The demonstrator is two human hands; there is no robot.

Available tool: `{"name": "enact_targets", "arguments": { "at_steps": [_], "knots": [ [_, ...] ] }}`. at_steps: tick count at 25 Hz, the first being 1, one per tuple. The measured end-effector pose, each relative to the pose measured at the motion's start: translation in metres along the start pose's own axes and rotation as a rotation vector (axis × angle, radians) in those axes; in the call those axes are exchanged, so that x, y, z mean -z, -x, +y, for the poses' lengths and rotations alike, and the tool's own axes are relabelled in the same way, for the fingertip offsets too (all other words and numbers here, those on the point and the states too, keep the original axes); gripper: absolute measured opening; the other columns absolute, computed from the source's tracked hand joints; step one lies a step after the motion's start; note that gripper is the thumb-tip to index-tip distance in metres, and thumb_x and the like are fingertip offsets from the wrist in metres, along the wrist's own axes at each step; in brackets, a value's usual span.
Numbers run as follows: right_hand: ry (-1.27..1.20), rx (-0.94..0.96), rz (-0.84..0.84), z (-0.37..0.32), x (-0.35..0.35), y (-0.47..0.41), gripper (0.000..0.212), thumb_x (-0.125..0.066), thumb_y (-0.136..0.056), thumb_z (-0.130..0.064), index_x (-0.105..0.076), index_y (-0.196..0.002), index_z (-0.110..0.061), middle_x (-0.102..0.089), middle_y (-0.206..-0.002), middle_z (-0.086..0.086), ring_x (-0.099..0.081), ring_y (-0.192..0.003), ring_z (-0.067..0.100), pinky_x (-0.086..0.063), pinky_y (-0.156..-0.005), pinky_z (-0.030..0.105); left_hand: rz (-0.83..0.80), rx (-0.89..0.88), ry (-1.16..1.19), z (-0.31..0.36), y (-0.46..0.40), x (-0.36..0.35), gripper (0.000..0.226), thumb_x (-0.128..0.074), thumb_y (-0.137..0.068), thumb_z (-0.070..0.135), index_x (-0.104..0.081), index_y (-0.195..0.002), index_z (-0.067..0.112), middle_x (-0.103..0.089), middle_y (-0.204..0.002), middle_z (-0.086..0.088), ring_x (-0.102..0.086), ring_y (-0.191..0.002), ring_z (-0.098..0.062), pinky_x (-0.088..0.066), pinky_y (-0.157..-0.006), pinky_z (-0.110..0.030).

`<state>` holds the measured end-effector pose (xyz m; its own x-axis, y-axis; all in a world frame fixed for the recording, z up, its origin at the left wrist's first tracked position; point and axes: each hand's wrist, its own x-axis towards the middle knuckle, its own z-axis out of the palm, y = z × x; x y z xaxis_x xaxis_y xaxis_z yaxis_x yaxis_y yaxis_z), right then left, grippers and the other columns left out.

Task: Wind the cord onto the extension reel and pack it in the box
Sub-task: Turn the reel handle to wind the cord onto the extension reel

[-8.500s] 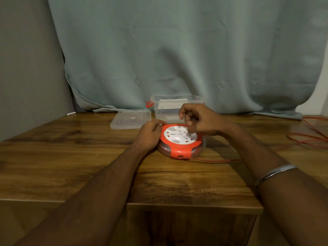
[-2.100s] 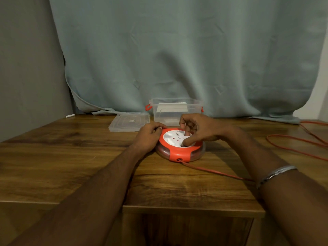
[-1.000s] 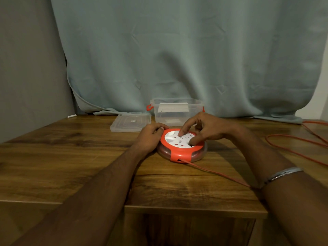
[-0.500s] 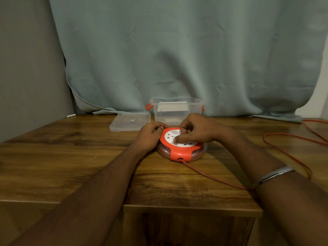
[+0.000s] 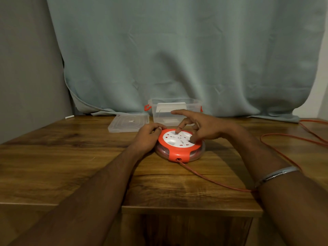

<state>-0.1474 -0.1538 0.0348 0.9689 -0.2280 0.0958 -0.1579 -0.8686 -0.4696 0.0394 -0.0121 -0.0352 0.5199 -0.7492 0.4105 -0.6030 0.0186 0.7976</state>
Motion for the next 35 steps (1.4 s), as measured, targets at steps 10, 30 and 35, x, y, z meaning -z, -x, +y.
{"name": "enact_targets", "arguments": {
  "at_steps": [10,30,35],
  "knots": [
    [-0.012,-0.036,0.084,0.003,-0.001,-0.002,0.072,-0.092,-0.073,-0.018,-0.053,-0.13,-0.037,-0.078,-0.103,-0.002,-0.064,-0.118,0.013,-0.051,-0.106,0.039,0.003,-0.001,0.001,0.0,0.0,0.001,0.032,-0.042,-0.105,0.018,-0.068,-0.124,0.015,-0.069,-0.122,-0.006,-0.065,-0.108,-0.017,-0.058,-0.092,-0.034],
    [-0.044,0.05,0.109,0.001,-0.004,-0.003,0.057,-0.075,-0.07,0.013,-0.056,-0.113,-0.02,-0.079,-0.114,-0.004,-0.053,-0.054,0.008,-0.046,-0.054,0.026,-0.001,-0.014,-0.009,0.001,0.002,0.0,0.032,-0.042,-0.105,0.018,-0.067,-0.125,0.013,-0.069,-0.121,-0.008,-0.065,-0.109,-0.021,-0.056,-0.096,-0.04],
    [-0.121,0.004,-0.006,0.008,-0.001,-0.006,0.069,-0.075,-0.077,0.009,-0.045,-0.128,-0.028,-0.076,-0.126,-0.007,-0.053,-0.058,0.007,-0.046,-0.06,0.033,0.001,-0.007,-0.01,0.003,0.002,0.001,0.032,-0.042,-0.105,0.018,-0.067,-0.125,0.014,-0.069,-0.122,-0.007,-0.065,-0.11,-0.019,-0.056,-0.097,-0.04]
  ]
}}
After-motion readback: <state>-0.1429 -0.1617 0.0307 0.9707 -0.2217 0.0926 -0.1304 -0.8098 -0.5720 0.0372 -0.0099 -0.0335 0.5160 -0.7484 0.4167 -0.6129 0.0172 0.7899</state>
